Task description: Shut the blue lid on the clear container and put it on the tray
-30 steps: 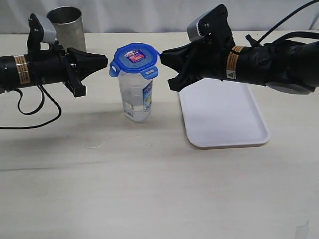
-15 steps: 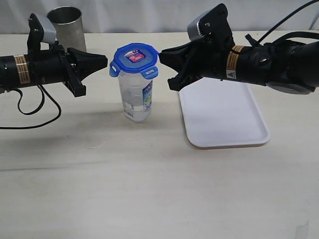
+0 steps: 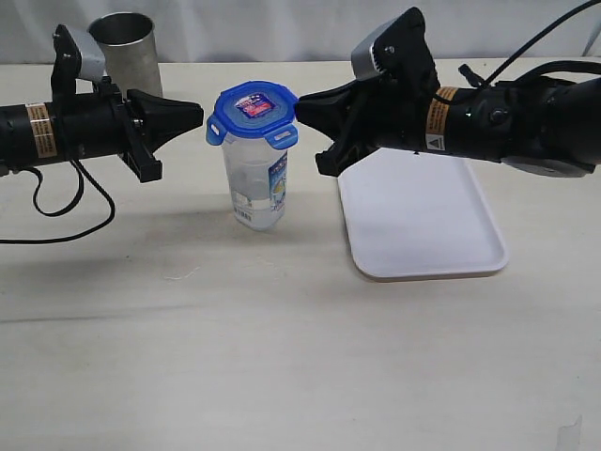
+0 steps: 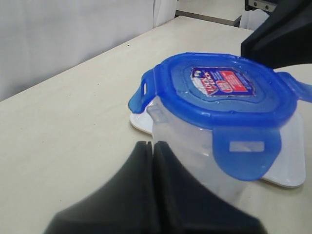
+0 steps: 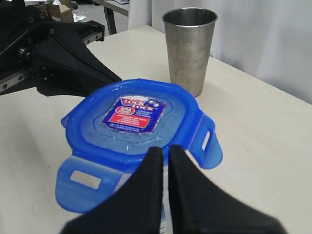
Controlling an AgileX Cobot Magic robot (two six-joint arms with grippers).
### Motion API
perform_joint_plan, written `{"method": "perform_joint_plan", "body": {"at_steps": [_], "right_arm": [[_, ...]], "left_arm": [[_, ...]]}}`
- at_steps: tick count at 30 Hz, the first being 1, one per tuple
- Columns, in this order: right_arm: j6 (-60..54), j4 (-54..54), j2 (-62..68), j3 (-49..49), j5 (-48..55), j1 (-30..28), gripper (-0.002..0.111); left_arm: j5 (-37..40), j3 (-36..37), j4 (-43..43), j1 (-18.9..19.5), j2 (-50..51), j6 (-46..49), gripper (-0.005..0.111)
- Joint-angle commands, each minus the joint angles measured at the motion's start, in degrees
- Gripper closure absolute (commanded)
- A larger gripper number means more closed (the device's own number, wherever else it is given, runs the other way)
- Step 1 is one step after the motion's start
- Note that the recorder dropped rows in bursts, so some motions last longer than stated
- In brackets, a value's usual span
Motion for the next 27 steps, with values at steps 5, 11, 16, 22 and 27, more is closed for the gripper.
{"method": "perform_joint_plan", "body": {"at_steps": [5, 11, 16, 22, 27], "right_arm": [[-0.7, -2.8, 0.1, -0.3, -1.1, 0.1, 0.104], [-0.7, -2.1, 0.1, -0.3, -1.1, 0.1, 0.104], [-0.7, -2.1, 0.1, -0.3, -1.1, 0.1, 0.104], [-0.7, -2.1, 0.1, -0.3, -1.1, 0.1, 0.104], [-0.7, -2.1, 0.1, -0.3, -1.1, 0.1, 0.104]], "left_arm": [[-1.3, 0.0, 0.1, 0.0, -0.3, -0.6, 0.107], [-2.5, 0.0, 1.6, 0.0, -0.2, -0.7, 0.107], [-3.1, 0.0, 2.3, 0.0, -0.2, -0.7, 0.107], [-4.7, 0.0, 4.3, 0.0, -0.2, -0.7, 0.107], [-5.0, 0.0, 5.2, 0.0, -0.2, -1.4, 0.107]]}}
